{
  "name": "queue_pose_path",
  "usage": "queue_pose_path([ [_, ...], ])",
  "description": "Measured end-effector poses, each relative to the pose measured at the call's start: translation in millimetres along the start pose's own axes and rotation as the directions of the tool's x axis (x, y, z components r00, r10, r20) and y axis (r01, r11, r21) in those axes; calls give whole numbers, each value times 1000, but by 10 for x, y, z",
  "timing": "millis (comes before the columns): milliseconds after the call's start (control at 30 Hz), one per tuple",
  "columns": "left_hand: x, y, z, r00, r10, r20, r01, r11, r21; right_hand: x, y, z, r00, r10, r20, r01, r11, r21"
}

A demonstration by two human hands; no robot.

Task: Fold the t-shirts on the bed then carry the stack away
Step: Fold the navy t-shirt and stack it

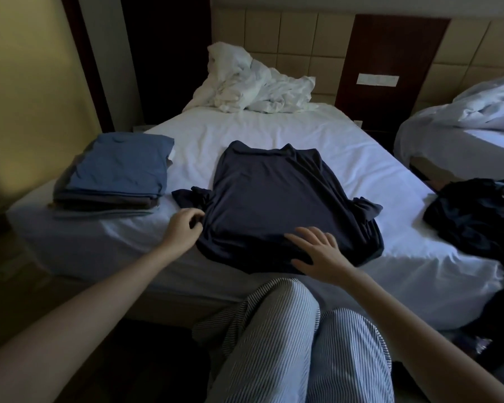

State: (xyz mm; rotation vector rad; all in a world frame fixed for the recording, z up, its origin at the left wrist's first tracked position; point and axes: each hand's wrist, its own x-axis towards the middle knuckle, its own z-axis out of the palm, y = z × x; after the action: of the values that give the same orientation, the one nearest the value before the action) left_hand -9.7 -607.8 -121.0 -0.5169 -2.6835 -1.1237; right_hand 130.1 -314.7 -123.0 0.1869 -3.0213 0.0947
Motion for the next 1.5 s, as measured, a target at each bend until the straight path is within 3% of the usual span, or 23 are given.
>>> queue_pose_path([
  [67, 134, 10, -20, 958, -280, -62, 267, 950, -162, 178, -284, 28, 999, -47, -13, 48, 998, 33],
  [133, 279, 3, -10, 873, -485, -58, 436, 828, -353, 346, -607, 78, 994, -107, -24, 108, 992, 60],
  [267, 549, -25, 33, 807, -589, 38, 493, 636, -594, 632, -1220, 294, 987, -157, -40, 160, 985, 63],
  [333, 665, -52, 46, 774, -626, 94, 505, 522, -687, 785, -1431, 481, 990, -118, -74, 115, 993, -40],
  [500, 698, -61, -53, 731, -609, 307, 567, 294, -770, 1031, -1605, 837, 982, 1, -189, -24, 993, -115],
  [633, 504, -162, -158, 780, -502, 372, 451, 40, -892, 1023, -1568, 909, 915, -72, -396, 39, 995, -90],
  [767, 226, -279, -195, 827, -397, 398, 403, -77, -912, 928, -1511, 999, 813, -146, -563, 164, 986, -20],
  [833, 123, -361, -184, 843, -366, 395, 370, -140, -919, 889, -1501, 1042, 820, -149, -553, 173, 985, -10],
  [933, 84, -430, -172, 893, -287, 347, 285, -237, -929, 893, -1482, 1092, 886, -172, -431, 148, 985, -89],
  [1033, 132, -211, -168, 938, -178, 296, 262, -193, -945, 863, -1476, 1082, 946, -179, -271, 142, 978, -151],
  [1100, 141, 64, -104, 959, -35, 281, 279, -55, -959, 818, -1481, 1095, 967, -169, -192, 135, 975, -178],
  [1133, 134, 219, -66, 952, 59, 300, 294, 91, -951, 794, -1488, 1103, 975, -160, -155, 131, 975, -182],
  [1200, 130, 460, 28, 869, 253, 426, 259, 501, -826, 752, -1495, 1120, 984, -144, -101, 124, 976, -181],
  [1233, 150, 505, 84, 826, 294, 481, 171, 682, -711, 734, -1500, 1127, 987, -137, -87, 120, 976, -180],
  [1300, 231, 454, 193, 857, 316, 407, -137, 901, -411, 706, -1501, 1165, 986, -131, -100, 113, 980, -166],
  [1367, 298, 306, 340, 882, 386, 271, -396, 918, -16, 670, -1497, 1207, 982, -139, -129, 121, 983, -140],
  [1433, 311, 194, 471, 879, 356, 318, -449, 844, 294, 638, -1485, 1242, 981, -147, -124, 130, 982, -137],
  [1500, 367, 177, 577, 883, 280, 378, -437, 783, 443, 617, -1460, 1301, 979, -167, -114, 148, 976, -159],
])
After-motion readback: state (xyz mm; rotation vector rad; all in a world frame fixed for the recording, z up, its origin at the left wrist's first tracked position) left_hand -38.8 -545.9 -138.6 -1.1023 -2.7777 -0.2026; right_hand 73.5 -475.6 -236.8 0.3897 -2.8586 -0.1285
